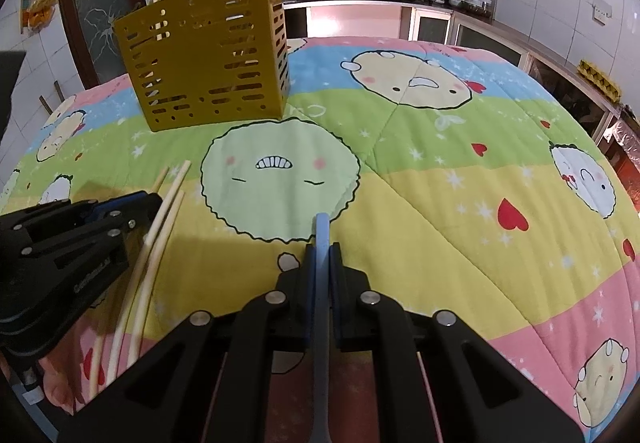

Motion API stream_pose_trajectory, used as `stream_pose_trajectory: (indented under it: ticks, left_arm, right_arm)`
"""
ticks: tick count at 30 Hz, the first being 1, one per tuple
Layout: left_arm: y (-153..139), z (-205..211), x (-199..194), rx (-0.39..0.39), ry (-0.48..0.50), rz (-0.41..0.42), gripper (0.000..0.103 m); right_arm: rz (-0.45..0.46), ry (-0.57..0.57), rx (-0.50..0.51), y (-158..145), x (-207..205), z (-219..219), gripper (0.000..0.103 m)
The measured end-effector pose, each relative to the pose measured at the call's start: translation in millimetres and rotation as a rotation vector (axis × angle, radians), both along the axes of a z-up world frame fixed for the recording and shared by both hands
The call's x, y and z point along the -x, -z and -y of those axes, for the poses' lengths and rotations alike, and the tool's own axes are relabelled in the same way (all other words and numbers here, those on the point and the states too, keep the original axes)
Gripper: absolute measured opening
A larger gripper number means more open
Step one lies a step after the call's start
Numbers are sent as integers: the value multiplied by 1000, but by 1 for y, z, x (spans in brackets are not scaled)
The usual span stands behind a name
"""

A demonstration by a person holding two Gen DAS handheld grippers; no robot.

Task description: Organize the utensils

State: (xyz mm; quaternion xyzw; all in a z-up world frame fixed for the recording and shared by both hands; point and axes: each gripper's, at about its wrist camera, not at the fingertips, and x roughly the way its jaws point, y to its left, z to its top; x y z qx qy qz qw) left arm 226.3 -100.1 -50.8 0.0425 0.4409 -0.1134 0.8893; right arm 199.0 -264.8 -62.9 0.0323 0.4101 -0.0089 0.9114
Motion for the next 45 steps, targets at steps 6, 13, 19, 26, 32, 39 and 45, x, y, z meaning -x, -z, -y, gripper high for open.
stream_pose_trajectory:
  ticks: [6, 13, 19, 26, 32, 39, 45]
  left_arm:
    - [-11, -9, 13, 27, 8, 28, 5]
    - [-34, -29, 32, 86, 11, 92, 5]
    - [-56, -49, 50, 120, -11, 188, 5]
    - [-74, -74, 71, 144, -49, 295, 5]
    - [-86, -91, 90, 151, -78, 381, 5]
    - [-95, -103, 110, 163, -91, 455, 5]
    - [-100, -107, 127, 171, -101, 517, 5]
  right_arm:
    - [26, 8, 0, -8, 4, -1, 7]
    - [80, 9, -22, -22, 14, -5, 7]
    - [142, 7, -60, -36, 27, -5, 7]
    - [238, 8, -82, -56, 51, -2, 7]
    - [311, 14, -98, -67, 75, 0, 7]
    - [396, 14, -98, -77, 101, -2, 7]
    - [464, 0, -87, -84, 122, -10, 7]
